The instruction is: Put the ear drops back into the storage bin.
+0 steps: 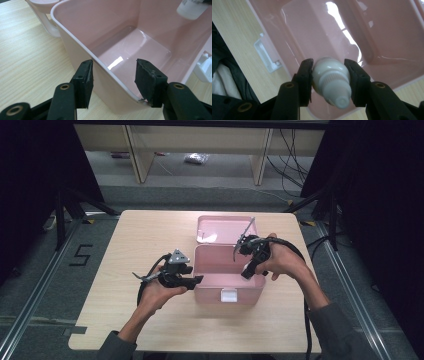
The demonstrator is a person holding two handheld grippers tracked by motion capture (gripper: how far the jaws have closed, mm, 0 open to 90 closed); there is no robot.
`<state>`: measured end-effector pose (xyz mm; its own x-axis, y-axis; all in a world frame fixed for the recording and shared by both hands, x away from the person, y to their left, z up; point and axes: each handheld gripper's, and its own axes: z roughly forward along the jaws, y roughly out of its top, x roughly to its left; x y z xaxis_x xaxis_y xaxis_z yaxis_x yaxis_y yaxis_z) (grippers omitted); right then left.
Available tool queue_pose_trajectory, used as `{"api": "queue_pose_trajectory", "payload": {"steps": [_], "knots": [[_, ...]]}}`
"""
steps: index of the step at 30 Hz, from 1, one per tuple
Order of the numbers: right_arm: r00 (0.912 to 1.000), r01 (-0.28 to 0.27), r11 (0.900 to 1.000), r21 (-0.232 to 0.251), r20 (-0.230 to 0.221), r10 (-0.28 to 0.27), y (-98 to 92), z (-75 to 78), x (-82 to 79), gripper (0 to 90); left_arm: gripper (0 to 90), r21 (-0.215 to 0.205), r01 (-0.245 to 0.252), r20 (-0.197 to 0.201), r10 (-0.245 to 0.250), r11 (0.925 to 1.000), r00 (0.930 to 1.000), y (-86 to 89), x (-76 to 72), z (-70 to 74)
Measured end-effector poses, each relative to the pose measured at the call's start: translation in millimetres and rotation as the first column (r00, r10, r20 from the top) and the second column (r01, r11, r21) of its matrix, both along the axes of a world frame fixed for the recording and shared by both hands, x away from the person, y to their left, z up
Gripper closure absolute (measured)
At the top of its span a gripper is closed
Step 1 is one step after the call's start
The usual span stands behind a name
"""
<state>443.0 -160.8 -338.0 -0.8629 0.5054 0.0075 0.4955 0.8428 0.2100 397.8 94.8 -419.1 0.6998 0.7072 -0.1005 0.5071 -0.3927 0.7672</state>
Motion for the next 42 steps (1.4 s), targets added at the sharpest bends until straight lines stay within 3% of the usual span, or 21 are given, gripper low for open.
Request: {"api": "queue_pose_trajectory", "payload": {"steps": [13,15,16,17,19,20,22,23,25,26,29,30,32,37,42], "knots": [[0.9993,0.003,1.000,-0.010,-0.038,-0.003,4.4,-31.9,15.6,60.5,48.1,-0.003,-0.003,-0.004,0.003,1.0000,1.0000,0.0,0.0,-0.1],[0.9981,0.033,0.999,-0.016,-0.051,-0.034,5.8,-34.7,14.4,60.5,48.1,-0.011,0.004,-0.008,-0.004,0.9999,1.0000,-0.1,-0.2,0.0],[0.9990,-0.001,1.000,-0.010,-0.045,0.001,4.7,-37.3,17.1,60.5,48.0,-0.016,-0.001,-0.013,0.001,0.9999,0.9999,-0.4,-0.6,-0.2],[0.9991,0.011,0.999,-0.032,-0.040,-0.012,5.3,-38.7,16.9,60.5,48.0,-0.016,-0.001,-0.012,0.001,0.9999,0.9999,-0.3,-0.5,-0.2],[0.9991,0.003,0.999,-0.032,-0.042,-0.004,5.3,-42.7,17.1,60.5,48.0,-0.013,0.001,-0.011,-0.001,0.9999,0.9999,-0.1,-0.4,-0.1],[0.9993,-0.023,0.999,-0.033,-0.031,0.022,5.2,-44.2,18.9,60.5,48.0,-0.013,-0.001,-0.011,0.000,0.9999,0.9999,-0.1,-0.5,-0.2],[0.9988,0.007,1.000,-0.022,-0.049,-0.008,7.3,-46.3,17.2,60.5,48.0,-0.014,-0.001,-0.012,0.001,0.9999,0.9999,-0.1,-0.5,-0.2],[0.9992,-0.029,0.999,-0.030,-0.028,0.028,6.3,-47.4,19.6,60.5,48.0,-0.021,-0.005,-0.016,0.005,0.9998,0.9999,-0.4,-0.7,-0.4],[0.9984,0.002,1.000,-0.018,-0.056,-0.003,8.8,-50.4,17.2,60.5,48.0,-0.024,-0.010,-0.022,0.010,0.9996,0.9997,-0.5,-1.0,-0.6],[0.9985,-0.039,0.999,-0.023,-0.040,0.038,7.4,-53.1,20.3,60.5,48.0,-0.025,-0.011,-0.022,0.011,0.9996,0.9997,-0.5,-1.1,-0.6],[0.9985,-0.014,0.999,-0.034,-0.052,0.012,8.1,-58.2,19.8,60.5,48.0,-0.026,-0.012,-0.023,0.011,0.9996,0.9997,-0.5,-1.1,-0.7],[0.9984,-0.034,0.999,-0.038,-0.046,0.032,6.3,-60.6,22.0,60.5,48.0,-0.026,-0.012,-0.023,0.011,0.9996,0.9997,-0.5,-1.1,-0.7],[0.9981,0.000,0.999,-0.040,-0.062,-0.003,7.7,-62.0,20.2,60.5,48.0,-0.018,-0.005,-0.004,0.005,0.9998,1.0000,-0.2,-0.1,-0.7],[0.9962,0.022,0.999,-0.031,-0.084,-0.025,9.0,-67.5,20.3,60.5,48.0,-0.017,-0.007,-0.008,0.007,0.9998,0.9999,-0.3,-0.2,-0.6],[0.9958,0.022,0.999,-0.034,-0.089,-0.025,9.6,-69.9,20.3,60.5,48.0,-0.018,-0.007,-0.008,0.007,0.9998,0.9999,-0.3,-0.2,-0.7]]}}
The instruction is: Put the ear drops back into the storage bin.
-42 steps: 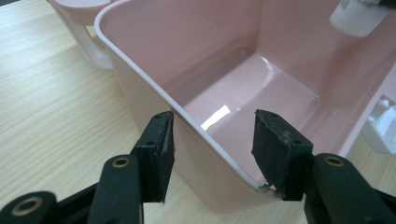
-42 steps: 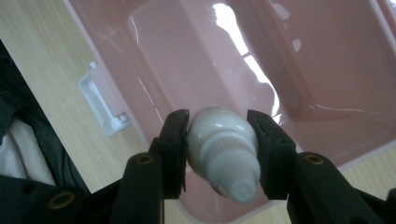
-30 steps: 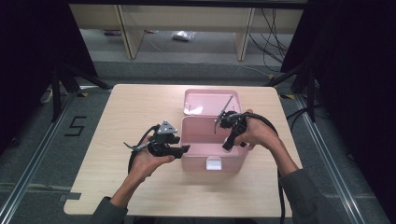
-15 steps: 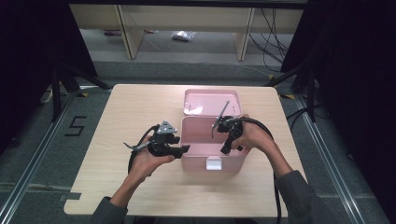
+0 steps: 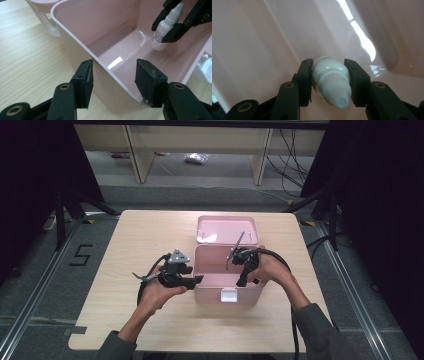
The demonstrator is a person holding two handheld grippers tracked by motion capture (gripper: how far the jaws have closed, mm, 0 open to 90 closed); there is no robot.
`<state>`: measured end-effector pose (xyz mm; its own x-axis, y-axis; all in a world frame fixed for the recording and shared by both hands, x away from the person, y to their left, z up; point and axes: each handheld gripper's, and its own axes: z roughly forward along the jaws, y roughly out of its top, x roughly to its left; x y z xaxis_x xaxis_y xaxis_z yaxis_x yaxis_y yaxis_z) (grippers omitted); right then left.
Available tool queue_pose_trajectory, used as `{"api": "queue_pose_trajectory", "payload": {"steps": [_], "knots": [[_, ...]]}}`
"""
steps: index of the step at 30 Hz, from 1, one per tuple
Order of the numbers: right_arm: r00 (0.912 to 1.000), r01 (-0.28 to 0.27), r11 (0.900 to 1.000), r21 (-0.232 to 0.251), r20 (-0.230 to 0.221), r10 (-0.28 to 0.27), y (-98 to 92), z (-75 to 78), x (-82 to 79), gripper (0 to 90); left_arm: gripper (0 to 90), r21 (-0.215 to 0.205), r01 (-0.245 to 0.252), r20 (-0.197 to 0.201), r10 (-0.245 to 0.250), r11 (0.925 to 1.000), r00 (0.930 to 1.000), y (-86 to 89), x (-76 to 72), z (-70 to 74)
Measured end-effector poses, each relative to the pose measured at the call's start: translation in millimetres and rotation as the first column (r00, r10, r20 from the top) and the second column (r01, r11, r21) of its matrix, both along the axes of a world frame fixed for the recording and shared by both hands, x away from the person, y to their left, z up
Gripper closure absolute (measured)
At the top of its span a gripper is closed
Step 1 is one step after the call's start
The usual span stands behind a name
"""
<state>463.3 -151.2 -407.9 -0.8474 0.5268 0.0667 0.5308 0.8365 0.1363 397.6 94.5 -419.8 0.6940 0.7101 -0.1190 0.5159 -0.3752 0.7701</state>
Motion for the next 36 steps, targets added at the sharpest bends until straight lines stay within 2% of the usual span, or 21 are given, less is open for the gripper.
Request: {"api": "queue_pose_trajectory", "payload": {"steps": [2,3,4,10,11,14,15,17,19,20,21,23,25,26,28,29,30,31,35,36], "knots": [[0.9996,-0.024,1.000,-0.014,0.011,0.024,-1.8,-2.4,2.3,60.4,48.0,0.001,0.000,0.001,0.000,1.0000,1.0000,0.0,0.0,0.0],[0.9997,-0.021,1.000,-0.008,0.009,0.021,-1.6,-3.4,2.0,60.5,48.0,0.001,0.000,0.001,0.000,1.0000,1.0000,0.0,0.0,0.0],[0.9999,0.010,1.000,0.000,-0.008,-0.010,0.4,-3.0,-0.1,60.5,48.0,0.001,0.000,0.001,0.000,1.0000,1.0000,0.0,0.0,0.0],[0.9999,-0.010,1.000,0.002,-0.007,0.010,-1.1,-8.1,0.8,60.4,48.0,0.001,0.000,0.001,0.000,1.0000,1.0000,0.0,0.0,0.0],[0.9998,0.014,1.000,0.002,-0.012,-0.014,-0.6,-8.9,-0.5,60.4,48.1,0.002,0.001,0.001,-0.001,1.0000,1.0000,0.0,0.0,0.1],[1.0000,-0.005,1.000,-0.007,-0.008,0.005,-3.1,-11.7,0.7,60.4,48.0,0.002,0.001,0.003,-0.001,1.0000,1.0000,-0.1,0.0,0.1],[0.9998,-0.017,1.000,0.005,-0.008,0.017,-3.3,-12.6,1.2,60.4,48.1,0.003,0.001,0.003,-0.001,1.0000,1.0000,-0.1,0.0,0.1],[0.9998,0.008,1.000,0.003,-0.017,-0.008,-3.7,-13.3,-0.3,60.4,48.0,0.002,0.001,0.004,-0.001,1.0000,1.0000,-0.2,0.0,0.1],[0.9995,0.014,1.000,0.006,-0.028,-0.014,-3.5,-14.3,-0.6,60.4,48.1,-0.006,-0.007,-0.012,0.007,1.0000,0.9999,-0.6,-1.0,-0.1],[0.9998,-0.004,1.000,0.005,-0.022,0.004,-3.9,-15.3,0.0,60.3,48.0,-0.003,-0.002,-0.005,0.002,1.0000,1.0000,-0.4,-0.6,0.0],[0.9994,0.012,1.000,-0.001,-0.032,-0.012,-2.9,-15.7,-1.3,60.3,48.0,-0.003,-0.001,-0.004,0.001,1.0000,1.0000,-0.5,-0.6,0.0],[0.9997,-0.002,1.000,-0.002,-0.026,0.002,-2.9,-16.2,-1.0,59.3,47.9,0.004,0.005,0.001,-0.005,1.0000,1.0000,0.1,-0.2,0.4],[0.9988,0.030,0.999,0.022,-0.039,-0.029,-2.9,-13.5,-1.7,55.8,47.4,0.011,-0.001,0.012,0.000,0.9999,0.9999,0.1,0.1,0.6],[0.9995,0.017,0.999,0.029,-0.028,-0.016,-4.0,-11.6,-1.2,54.6,47.1,0.005,0.007,0.013,-0.007,1.0000,0.9999,0.2,0.0,0.8],[0.9995,0.024,0.999,0.033,-0.022,-0.023,-5.0,-7.1,-2.0,52.7,46.4,-0.002,0.001,0.011,-0.001,1.0000,0.9999,-0.2,-0.1,1.3],[0.9997,0.019,0.998,0.057,-0.014,-0.018,-6.2,-4.6,-2.8,46.8,45.7,-0.004,0.001,0.012,-0.001,1.0000,0.9999,-0.3,-0.1,1.4],[1.0000,0.000,0.998,0.056,-0.003,0.000,-7.9,-2.1,-2.1,44.9,45.1,-0.008,-0.001,0.011,0.001,1.0000,0.9999,-0.4,-0.1,1.7],[0.9999,0.011,0.996,0.087,0.007,-0.012,-8.4,2.7,-3.2,44.5,44.1,-0.009,-0.001,0.011,0.001,1.0000,0.9999,-0.5,-0.1,1.9],[0.9985,0.015,0.990,0.138,0.050,-0.022,-12.8,16.0,-4.2,39.5,42.2,-0.014,-0.003,0.010,0.003,0.9999,0.9999,-1.7,-0.1,2.2],[0.9974,0.033,0.987,0.156,0.058,-0.043,-14.1,19.1,-4.8,38.8,41.7,-0.016,-0.004,0.008,0.004,0.9999,1.0000,-1.6,-0.1,2.3]]}}
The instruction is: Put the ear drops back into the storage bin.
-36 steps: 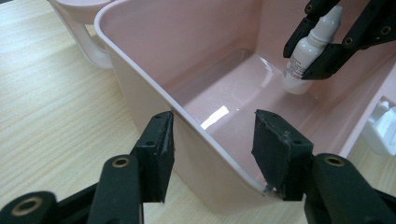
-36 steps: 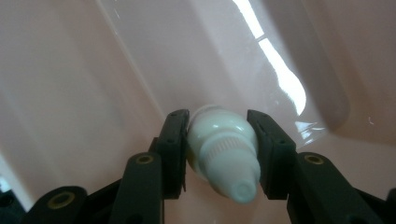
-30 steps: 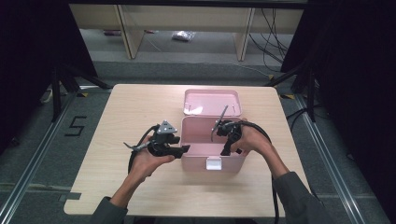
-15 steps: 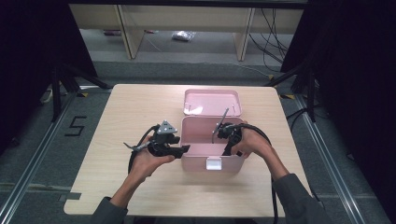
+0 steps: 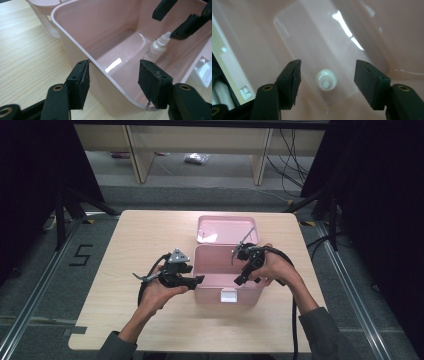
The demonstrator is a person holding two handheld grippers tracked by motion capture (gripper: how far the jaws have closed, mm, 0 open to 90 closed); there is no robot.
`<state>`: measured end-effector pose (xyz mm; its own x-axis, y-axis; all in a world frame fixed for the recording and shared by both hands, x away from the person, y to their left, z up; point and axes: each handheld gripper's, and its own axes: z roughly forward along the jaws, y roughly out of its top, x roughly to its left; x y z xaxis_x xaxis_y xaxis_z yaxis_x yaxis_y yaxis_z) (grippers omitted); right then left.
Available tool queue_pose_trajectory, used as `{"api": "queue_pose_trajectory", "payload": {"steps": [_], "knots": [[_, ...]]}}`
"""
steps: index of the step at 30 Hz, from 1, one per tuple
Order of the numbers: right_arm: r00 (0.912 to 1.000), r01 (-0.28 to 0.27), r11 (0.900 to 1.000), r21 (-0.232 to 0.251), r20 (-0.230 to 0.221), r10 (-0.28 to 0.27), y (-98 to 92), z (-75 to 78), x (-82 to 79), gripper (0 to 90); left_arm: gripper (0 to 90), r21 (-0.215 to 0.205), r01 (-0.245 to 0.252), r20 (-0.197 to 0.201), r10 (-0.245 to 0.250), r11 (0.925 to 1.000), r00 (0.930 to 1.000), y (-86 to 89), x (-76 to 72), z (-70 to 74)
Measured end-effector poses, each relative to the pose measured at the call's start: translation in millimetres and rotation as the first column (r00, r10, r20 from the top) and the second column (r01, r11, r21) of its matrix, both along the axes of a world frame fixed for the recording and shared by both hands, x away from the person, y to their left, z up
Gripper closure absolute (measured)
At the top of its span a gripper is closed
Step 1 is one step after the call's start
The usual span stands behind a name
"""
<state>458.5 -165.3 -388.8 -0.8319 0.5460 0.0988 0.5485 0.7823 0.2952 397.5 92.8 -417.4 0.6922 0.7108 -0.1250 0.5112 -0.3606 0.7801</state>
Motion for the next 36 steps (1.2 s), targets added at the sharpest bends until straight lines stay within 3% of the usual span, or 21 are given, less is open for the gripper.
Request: {"api": "queue_pose_trajectory", "payload": {"steps": [2,9,14,19,20,27,32,34,35,36], "knots": [[0.9986,0.027,0.999,0.022,0.045,-0.028,-4.8,6.8,1.4,38.1,40.5,-0.002,0.001,-0.002,-0.001,1.0000,1.0000,0.6,0.8,0.5],[0.9869,0.092,0.989,0.114,0.122,-0.106,-20.4,20.8,5.9,35.5,34.5,-0.016,-0.039,0.010,0.039,0.9991,0.9992,6.4,5.8,4.2],[0.9709,0.151,0.974,0.171,0.159,-0.179,-33.7,25.9,10.8,35.4,33.1,-0.023,-0.054,0.016,0.055,0.9982,0.9984,12.1,15.3,7.4],[0.9495,0.224,0.954,0.198,0.176,-0.260,-45.6,30.0,13.7,35.0,33.4,-0.024,-0.075,0.014,0.076,0.9969,0.9970,10.3,27.4,9.4],[0.9497,0.219,0.953,0.209,0.178,-0.257,-48.2,31.4,14.0,35.0,33.5,-0.006,-0.075,0.014,0.075,0.9971,0.9970,9.0,30.4,10.5],[0.9199,0.264,0.927,0.265,0.220,-0.325,-61.8,34.2,20.8,34.5,36.3,0.047,-0.102,0.012,0.102,0.9937,0.9948,1.4,55.8,19.3],[0.9126,0.278,0.918,0.281,0.221,-0.344,-65.3,32.8,24.8,34.0,42.0,0.105,-0.098,0.027,0.095,0.9897,0.9951,-3.3,69.4,22.9],[0.9120,0.273,0.919,0.283,0.228,-0.341,-66.1,32.1,26.3,34.1,44.3,0.123,-0.102,0.020,0.100,0.9872,0.9948,-7.4,74.5,21.6],[0.9094,0.287,0.913,0.290,0.218,-0.355,-66.4,32.0,26.6,34.1,44.9,0.128,-0.104,0.020,0.102,0.9863,0.9946,-8.9,76.9,21.0],[0.9081,0.286,0.915,0.284,0.224,-0.354,-66.5,31.5,27.2,34.1,45.7,0.133,-0.108,0.019,0.106,0.9853,0.9942,-10.2,79.3,20.5]]}}
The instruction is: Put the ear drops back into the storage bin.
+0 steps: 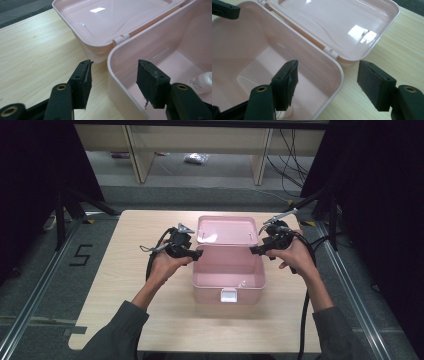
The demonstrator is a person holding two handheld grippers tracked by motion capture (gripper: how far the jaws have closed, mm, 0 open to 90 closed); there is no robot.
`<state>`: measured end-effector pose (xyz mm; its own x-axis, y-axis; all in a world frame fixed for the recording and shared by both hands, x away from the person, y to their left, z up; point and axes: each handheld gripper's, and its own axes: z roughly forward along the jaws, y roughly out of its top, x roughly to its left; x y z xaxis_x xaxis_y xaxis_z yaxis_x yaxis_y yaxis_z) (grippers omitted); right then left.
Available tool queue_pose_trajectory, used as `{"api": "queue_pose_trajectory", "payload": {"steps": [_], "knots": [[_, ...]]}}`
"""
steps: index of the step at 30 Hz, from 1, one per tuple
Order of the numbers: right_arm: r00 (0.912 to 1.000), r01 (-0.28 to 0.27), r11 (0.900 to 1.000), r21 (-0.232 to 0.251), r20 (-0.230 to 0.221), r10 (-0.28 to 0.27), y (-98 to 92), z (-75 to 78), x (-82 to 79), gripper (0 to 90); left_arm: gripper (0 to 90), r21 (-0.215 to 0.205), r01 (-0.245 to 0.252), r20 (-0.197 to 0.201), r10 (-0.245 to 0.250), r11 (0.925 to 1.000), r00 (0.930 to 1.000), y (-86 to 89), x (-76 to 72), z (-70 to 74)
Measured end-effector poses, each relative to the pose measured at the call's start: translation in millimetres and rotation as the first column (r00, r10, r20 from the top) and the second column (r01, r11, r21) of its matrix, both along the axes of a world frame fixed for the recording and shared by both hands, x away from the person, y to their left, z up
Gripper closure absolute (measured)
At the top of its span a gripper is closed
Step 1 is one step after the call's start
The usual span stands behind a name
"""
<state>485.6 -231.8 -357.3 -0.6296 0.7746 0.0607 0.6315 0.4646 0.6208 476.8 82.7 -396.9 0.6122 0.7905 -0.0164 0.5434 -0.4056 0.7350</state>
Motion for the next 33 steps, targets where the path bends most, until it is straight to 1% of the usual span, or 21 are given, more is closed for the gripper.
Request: {"api": "queue_pose_trajectory", "payload": {"steps": [2,4,5,6,8,9,11,13,14,15,16,17,18,20,21,26,29,30,31,32,33], "knots": [[1.0000,-0.003,1.000,-0.007,0.001,0.003,-1.0,-1.5,1.2,34.1,47.9,0.007,-0.001,0.001,0.001,1.0000,1.0000,-1.9,4.7,-1.0],[1.0000,-0.001,1.000,0.004,-0.008,0.001,-1.7,-2.7,1.3,34.1,50.6,0.002,0.007,-0.005,-0.007,1.0000,1.0000,-3.1,7.7,-2.1],[1.0000,-0.001,1.000,-0.001,-0.008,0.001,-2.3,-3.6,1.5,34.1,51.6,-0.010,0.014,-0.014,-0.014,0.9999,0.9998,-3.9,9.3,-3.1],[1.0000,0.002,1.000,-0.013,0.005,-0.002,-3.7,-3.8,1.9,34.1,52.7,-0.017,0.011,-0.017,-0.011,0.9998,0.9998,-4.6,10.7,-4.1],[0.9999,0.014,1.000,-0.006,-0.007,-0.014,-4.7,-5.6,3.2,34.2,54.4,-0.005,0.003,-0.022,-0.004,1.0000,0.9998,-6.3,15.2,-6.9],[0.9996,0.026,1.000,-0.009,-0.007,-0.026,-5.7,-6.2,4.0,34.2,55.8,-0.003,0.008,-0.017,-0.008,1.0000,0.9998,-6.3,16.6,-7.6],[0.9994,0.035,0.999,0.012,-0.004,-0.035,-6.7,-8.5,5.8,34.3,61.2,0.002,0.020,-0.016,-0.020,0.9998,0.9997,-7.4,18.6,-9.1],[0.9991,0.043,0.999,0.015,-0.006,-0.042,-8.4,-9.5,7.4,34.4,65.5,0.012,0.026,-0.008,-0.026,0.9996,0.9996,-9.5,19.5,-11.0],[0.9991,0.043,0.999,0.004,-0.005,-0.043,-10.1,-9.5,8.9,34.4,67.1,0.011,0.037,-0.015,-0.037,0.9992,0.9992,-9.9,20.6,-11.5],[0.9983,0.058,0.998,0.012,-0.005,-0.058,-9.7,-11.1,9.9,34.4,70.6,0.011,0.041,-0.009,-0.041,0.9991,0.9991,-11.1,20.0,-12.0],[0.9983,0.057,0.998,0.008,-0.010,-0.057,-11.2,-9.9,10.3,34.4,74.7,0.017,0.054,-0.004,-0.054,0.9984,0.9986,-12.0,19.4,-11.8],[0.9977,0.068,0.998,0.012,-0.011,-0.067,-11.4,-10.4,11.2,34.4,76.0,0.031,0.058,0.007,-0.058,0.9979,0.9983,-13.1,18.2,-11.7],[0.9971,0.075,0.997,0.022,-0.012,-0.075,-11.6,-10.3,11.6,34.4,76.6,0.042,0.060,0.014,-0.061,0.9973,0.9980,-13.5,17.3,-11.6],[0.9971,0.075,0.997,0.026,-0.010,-0.075,-12.2,-10.6,12.8,34.6,78.0,0.042,0.064,0.011,-0.065,0.9971,0.9978,-12.7,16.6,-11.5],[0.9970,0.077,0.997,0.026,-0.008,-0.077,-12.3,-10.6,13.4,34.6,78.0,0.045,0.064,0.017,-0.064,0.9970,0.9978,-12.7,15.6,-11.4],[0.9918,0.126,0.991,0.048,0.014,-0.127,-12.4,-10.5,18.3,35.3,78.4,0.046,0.076,0.021,-0.077,0.9960,0.9968,-11.0,12.4,-11.3],[0.9903,0.138,0.990,0.040,0.011,-0.138,-13.4,-9.2,23.6,36.2,78.6,0.053,0.079,0.028,-0.080,0.9955,0.9964,-10.2,9.5,-11.0],[0.9883,0.152,0.987,0.057,0.006,-0.153,-13.2,-9.7,25.2,37.1,78.6,0.045,0.075,0.025,-0.076,0.9961,0.9968,-10.1,8.3,-11.2],[0.9884,0.150,0.987,0.056,0.015,-0.151,-13.3,-10.4,27.6,37.8,78.7,0.047,0.075,0.027,-0.076,0.9961,0.9967,-9.7,7.3,-11.0],[0.9871,0.159,0.986,0.057,0.007,-0.160,-12.7,-11.5,29.7,37.9,78.7,0.049,0.082,0.027,-0.084,0.9954,0.9961,-9.4,6.9,-10.8],[0.9866,0.162,0.986,0.046,0.013,-0.162,-12.2,-12.5,31.9,38.1,78.8,0.052,0.085,0.027,-0.086,0.9950,0.9959,-9.5,6.1,-10.4]]}}
